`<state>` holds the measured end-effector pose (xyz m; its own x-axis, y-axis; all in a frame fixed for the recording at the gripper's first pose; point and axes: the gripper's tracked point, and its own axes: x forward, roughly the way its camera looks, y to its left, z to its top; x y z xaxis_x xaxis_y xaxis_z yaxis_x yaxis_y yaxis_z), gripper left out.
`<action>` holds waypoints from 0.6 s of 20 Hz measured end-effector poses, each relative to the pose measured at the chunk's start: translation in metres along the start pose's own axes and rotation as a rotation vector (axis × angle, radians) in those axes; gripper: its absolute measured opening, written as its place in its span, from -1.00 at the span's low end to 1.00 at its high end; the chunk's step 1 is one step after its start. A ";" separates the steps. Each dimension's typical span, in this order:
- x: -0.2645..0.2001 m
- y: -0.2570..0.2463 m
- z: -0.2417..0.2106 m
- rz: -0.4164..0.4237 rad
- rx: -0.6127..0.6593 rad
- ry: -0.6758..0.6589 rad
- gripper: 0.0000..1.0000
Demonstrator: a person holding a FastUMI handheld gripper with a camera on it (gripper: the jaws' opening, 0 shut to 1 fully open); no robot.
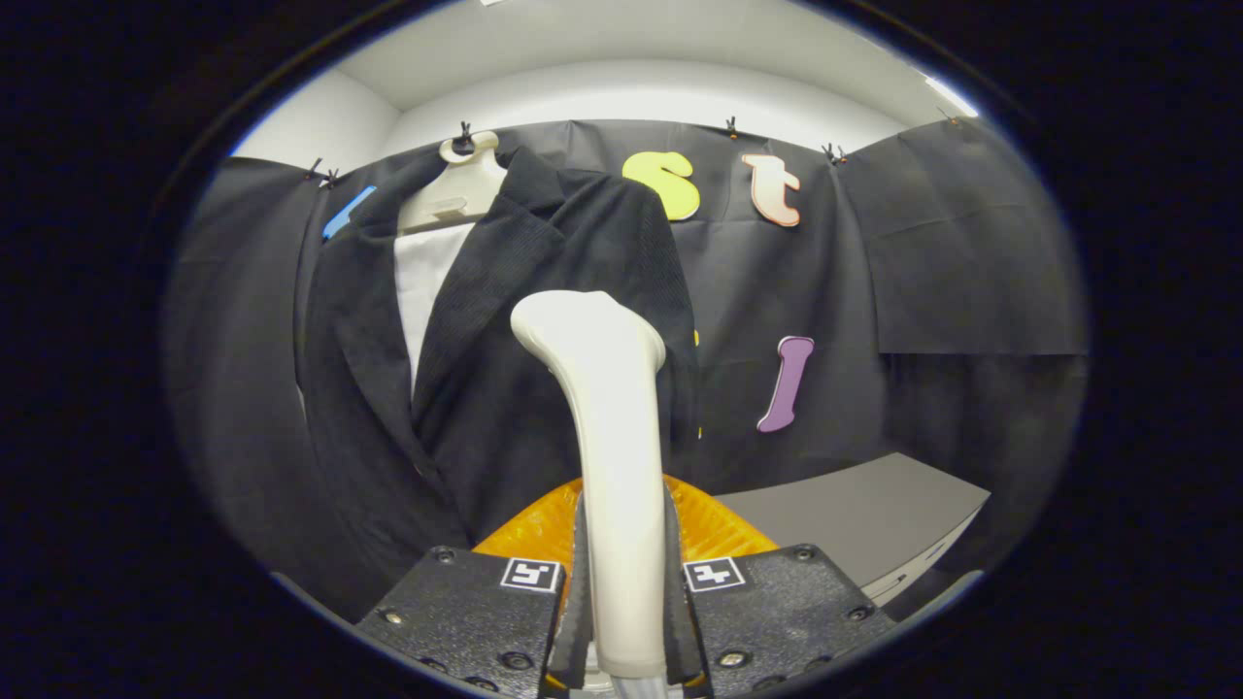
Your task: Iron the clothes twice with a garment steamer, once on the left side and once on the right side.
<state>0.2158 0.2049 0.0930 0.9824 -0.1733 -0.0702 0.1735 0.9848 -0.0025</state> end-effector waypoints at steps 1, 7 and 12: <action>0.000 0.001 -0.005 0.003 -0.003 0.006 -0.34; -0.008 -0.002 -0.040 0.013 -0.023 0.050 -0.34; -0.016 -0.001 -0.078 0.008 -0.059 0.100 -0.34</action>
<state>0.1943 0.2070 0.0162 0.9714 -0.1661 -0.1697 0.1581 0.9856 -0.0597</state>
